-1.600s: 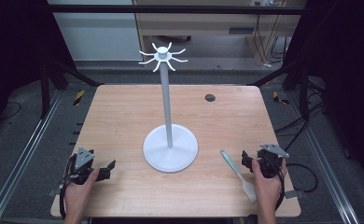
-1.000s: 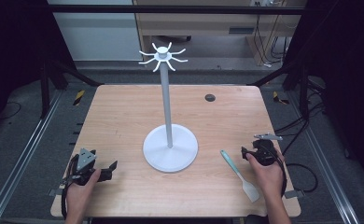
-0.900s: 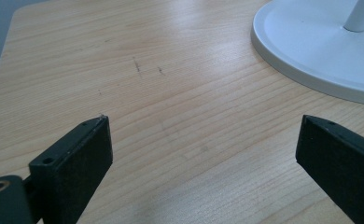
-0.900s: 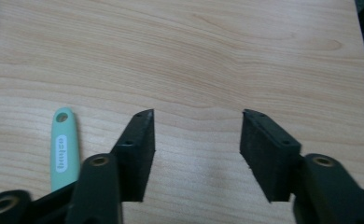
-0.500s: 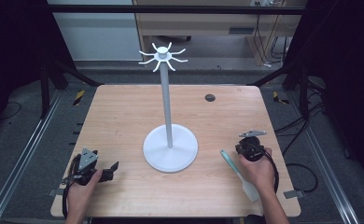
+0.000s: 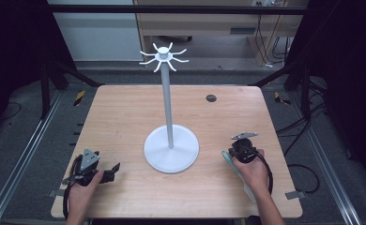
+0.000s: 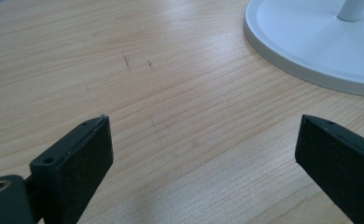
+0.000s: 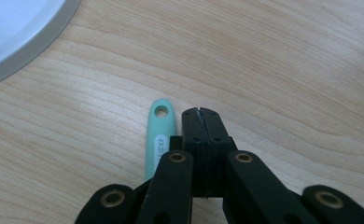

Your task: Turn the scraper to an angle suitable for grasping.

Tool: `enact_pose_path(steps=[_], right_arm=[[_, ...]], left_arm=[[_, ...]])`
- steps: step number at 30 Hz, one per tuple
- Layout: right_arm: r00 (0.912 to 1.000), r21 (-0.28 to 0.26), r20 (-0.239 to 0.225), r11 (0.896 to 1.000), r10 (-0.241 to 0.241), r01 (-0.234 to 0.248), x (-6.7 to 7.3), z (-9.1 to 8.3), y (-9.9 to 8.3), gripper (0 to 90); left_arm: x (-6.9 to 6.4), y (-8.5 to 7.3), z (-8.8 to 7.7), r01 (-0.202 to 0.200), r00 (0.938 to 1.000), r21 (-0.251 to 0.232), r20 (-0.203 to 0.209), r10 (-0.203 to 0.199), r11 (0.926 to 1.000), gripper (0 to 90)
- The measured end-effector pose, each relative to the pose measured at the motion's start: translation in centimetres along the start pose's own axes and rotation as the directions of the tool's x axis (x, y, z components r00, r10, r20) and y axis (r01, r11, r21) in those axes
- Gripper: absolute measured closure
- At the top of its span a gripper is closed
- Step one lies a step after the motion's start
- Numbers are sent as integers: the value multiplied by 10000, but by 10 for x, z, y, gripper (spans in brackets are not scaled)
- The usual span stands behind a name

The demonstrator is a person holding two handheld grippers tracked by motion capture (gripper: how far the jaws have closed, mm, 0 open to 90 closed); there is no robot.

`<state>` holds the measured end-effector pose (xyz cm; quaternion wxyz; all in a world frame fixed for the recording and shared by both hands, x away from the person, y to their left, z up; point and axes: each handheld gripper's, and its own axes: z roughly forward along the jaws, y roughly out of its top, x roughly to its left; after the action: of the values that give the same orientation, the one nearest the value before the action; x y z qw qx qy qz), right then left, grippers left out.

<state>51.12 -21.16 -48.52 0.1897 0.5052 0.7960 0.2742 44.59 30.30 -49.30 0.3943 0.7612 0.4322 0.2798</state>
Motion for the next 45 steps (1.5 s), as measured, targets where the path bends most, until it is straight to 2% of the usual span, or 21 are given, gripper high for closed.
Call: enact_pose_path(steps=[5, 10, 14, 17, 19, 24, 33, 34, 38, 45], right_arm=[[10000, 35, -82, 10000, 30, -30, 4, 2, 0, 900], [9989, 69, -467, 10000, 36, -33, 9, 0, 0, 900], [9972, 129, -708, 9996, -237, 247, 17, -1, 0, 900], [9951, 181, -964, 9995, -230, 249, 22, -3, 1, 900], [9944, 209, -958, 9987, -444, 466, 26, -3, 1, 900], [9935, 155, -995, 9982, -562, 580, 29, -4, 2, 900], [9908, 236, -1159, 9970, -703, 735, 30, -12, 4, 806], [9897, 384, -1249, 9965, -695, 748, 30, -13, 6, 754], [9885, 591, -1155, 9927, -981, 1054, 32, -13, 9, 691], [9870, 1009, -1223, 9880, -1044, 1170, 37, -12, 13, 635]], left_arm=[[0, 0, 0, -36, 10000, 13, 7, 36, 10000, 37], [0, 0, 0, -49, 10000, 14, -9, 49, 10000, 37], [0, 0, 1, -53, 10000, 16, -13, 53, 10000, 37], [-1, 1, 1, -63, 10000, 15, -16, 63, 10000, 37], [-1, 1, 1, -110, 9999, 46, -10, 110, 9999, 37], [-1, 1, 1, -61, 10000, 11, -21, 61, 10000, 36], [0, 0, 1, -88, 10000, 53, -36, 88, 9999, 36], [0, 1, 1, -94, 9999, 57, -37, 94, 9999, 36], [0, 0, 1, -68, 10000, 34, -21, 68, 10000, 36], [-1, 1, 2, -183, 9998, 89, 60, 182, 9998, 35]])
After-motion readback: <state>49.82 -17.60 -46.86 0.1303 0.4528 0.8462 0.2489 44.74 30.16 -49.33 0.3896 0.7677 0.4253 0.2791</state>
